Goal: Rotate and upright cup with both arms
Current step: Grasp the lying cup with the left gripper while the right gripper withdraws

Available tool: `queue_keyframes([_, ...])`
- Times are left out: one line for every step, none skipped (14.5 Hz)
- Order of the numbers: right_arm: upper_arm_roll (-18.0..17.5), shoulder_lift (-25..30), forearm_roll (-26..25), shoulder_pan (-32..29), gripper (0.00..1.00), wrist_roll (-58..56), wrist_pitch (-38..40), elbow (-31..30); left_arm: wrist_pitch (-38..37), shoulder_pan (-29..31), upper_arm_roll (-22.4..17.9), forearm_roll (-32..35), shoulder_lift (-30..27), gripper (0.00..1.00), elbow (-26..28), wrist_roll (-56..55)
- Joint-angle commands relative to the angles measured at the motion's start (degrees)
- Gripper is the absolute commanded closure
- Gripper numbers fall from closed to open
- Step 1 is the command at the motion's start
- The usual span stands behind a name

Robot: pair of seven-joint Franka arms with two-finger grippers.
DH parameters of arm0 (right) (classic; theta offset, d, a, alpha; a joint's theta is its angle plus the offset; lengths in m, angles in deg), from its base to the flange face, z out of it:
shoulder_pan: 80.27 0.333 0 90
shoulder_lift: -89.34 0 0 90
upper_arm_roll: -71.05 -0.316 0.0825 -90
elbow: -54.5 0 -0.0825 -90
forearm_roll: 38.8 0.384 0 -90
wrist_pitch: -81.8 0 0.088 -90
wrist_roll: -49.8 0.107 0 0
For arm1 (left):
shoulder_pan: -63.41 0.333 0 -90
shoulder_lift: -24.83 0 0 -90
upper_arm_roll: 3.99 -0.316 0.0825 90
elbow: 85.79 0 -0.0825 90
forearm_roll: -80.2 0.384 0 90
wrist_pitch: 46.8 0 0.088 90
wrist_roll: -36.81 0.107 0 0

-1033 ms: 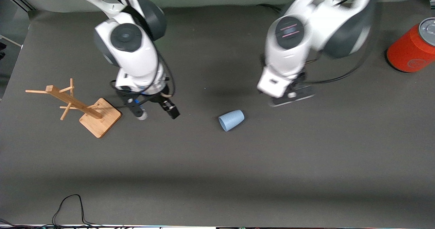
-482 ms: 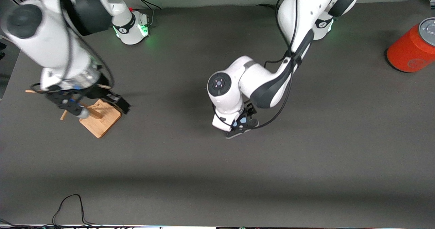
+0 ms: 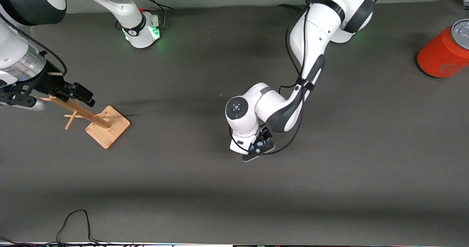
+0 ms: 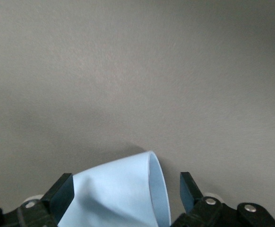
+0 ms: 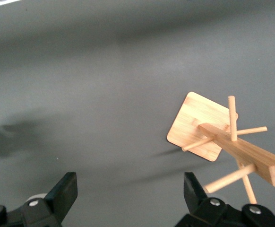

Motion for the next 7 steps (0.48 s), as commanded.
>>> queue_keyframes([3.94,3.38,1.36,0.68,0.0,-7.99,-0.65,-3.86,-1.66,-2.14,-1.23,1.46,2.28,0.05,-2.62,1.64])
queue_keyframes([4.39,3.47,1.36,0.68,0.0,-9.33,0.23,-3.68,-2.8,-2.14,-1.06,1.46,2.28,0.1,-2.53,3.4])
queue_keyframes([4.48,3.47,1.36,0.68,0.0,-9.69,1.19,-3.42,-4.37,-2.14,-0.97,1.38,2.28,0.19,-2.62,5.85])
queue_keyframes([4.39,3.47,1.36,0.68,0.0,-9.78,2.42,-2.81,-5.52,-2.14,-0.71,1.2,2.2,0.37,-2.62,8.23])
queue_keyframes([4.3,3.21,1.28,0.68,0.0,-9.87,3.91,-2.02,-6.58,-2.14,-0.62,1.03,2.02,0.51,-2.62,9.12])
queue_keyframes([3.95,2.94,1.27,0.77,0.0,-9.87,4.97,-1.05,-7.54,-2.14,-0.1,1.02,2.02,0.62,-2.53,9.65])
queue_keyframes([3.78,2.59,1.27,0.86,0.0,-9.95,5.94,-0.26,-8.68,-2.14,0.78,1.02,1.93,0.72,-2.53,10.96])
